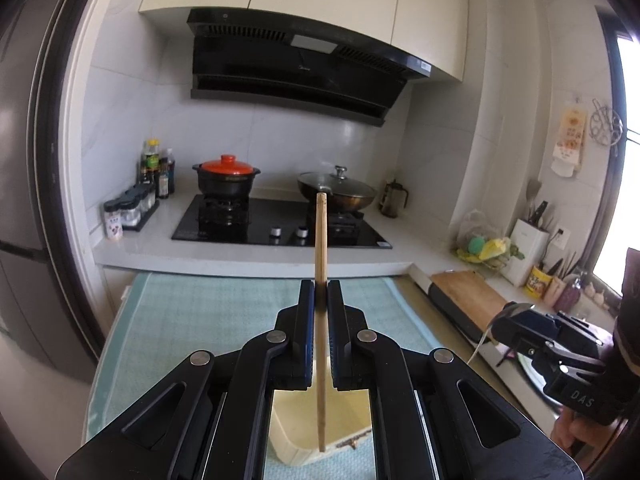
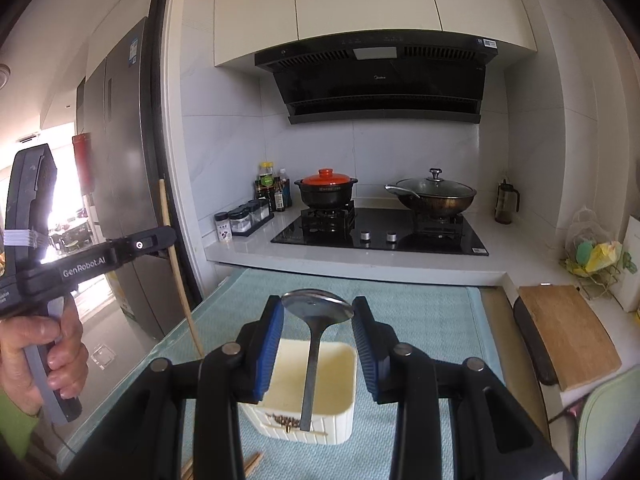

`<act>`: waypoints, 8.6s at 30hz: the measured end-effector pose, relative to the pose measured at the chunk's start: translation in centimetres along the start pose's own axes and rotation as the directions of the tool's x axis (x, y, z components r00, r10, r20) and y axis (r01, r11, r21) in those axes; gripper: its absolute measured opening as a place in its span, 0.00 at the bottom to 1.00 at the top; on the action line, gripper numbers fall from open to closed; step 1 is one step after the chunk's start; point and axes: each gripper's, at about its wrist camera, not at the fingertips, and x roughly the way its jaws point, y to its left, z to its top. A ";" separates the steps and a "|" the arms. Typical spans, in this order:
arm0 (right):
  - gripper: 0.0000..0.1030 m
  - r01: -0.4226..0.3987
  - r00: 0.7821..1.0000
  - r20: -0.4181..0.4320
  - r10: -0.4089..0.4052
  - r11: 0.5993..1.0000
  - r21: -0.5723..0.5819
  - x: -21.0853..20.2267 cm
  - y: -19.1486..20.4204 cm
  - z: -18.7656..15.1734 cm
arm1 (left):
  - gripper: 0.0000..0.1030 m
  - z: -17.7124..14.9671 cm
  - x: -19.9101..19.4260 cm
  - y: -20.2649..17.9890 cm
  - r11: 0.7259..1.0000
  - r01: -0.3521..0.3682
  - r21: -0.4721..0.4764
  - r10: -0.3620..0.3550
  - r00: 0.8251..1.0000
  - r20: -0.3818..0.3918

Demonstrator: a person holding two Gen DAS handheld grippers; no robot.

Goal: Organize utensils
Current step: 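Open the left gripper to drop the chopstick into the holder while the right drops the spoon, then move both open tools back down toward the remaining utensils on the towel, then grasp the remaining steel spoon with the right gripper while the left tool approaches the chopsticks, then grasp a chopstick with the left gripper while the right tool lifts the spoon toward the holder, then open both grippers over the cream holder, dropping the chopstick and steel spoon inside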

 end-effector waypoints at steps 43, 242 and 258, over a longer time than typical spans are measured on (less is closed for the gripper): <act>0.63 -0.022 0.991 -0.136 0.017 0.999 -0.032 -2.5 0.0 -8.5 | 0.97 -10.9 -12.1 1.9 0.993 -0.108 0.045 0.112 0.989 -0.093; 0.41 -0.042 0.999 0.016 0.042 0.999 0.005 -4.3 2.4 -7.2 | 0.04 -3.7 -6.7 2.3 0.998 0.045 -0.033 -0.043 0.997 0.065; 0.41 -0.013 1.000 -0.027 0.013 1.000 0.026 9.1 0.2 -2.4 | 0.04 0.0 7.3 1.5 0.995 -0.082 -0.053 0.088 0.990 0.107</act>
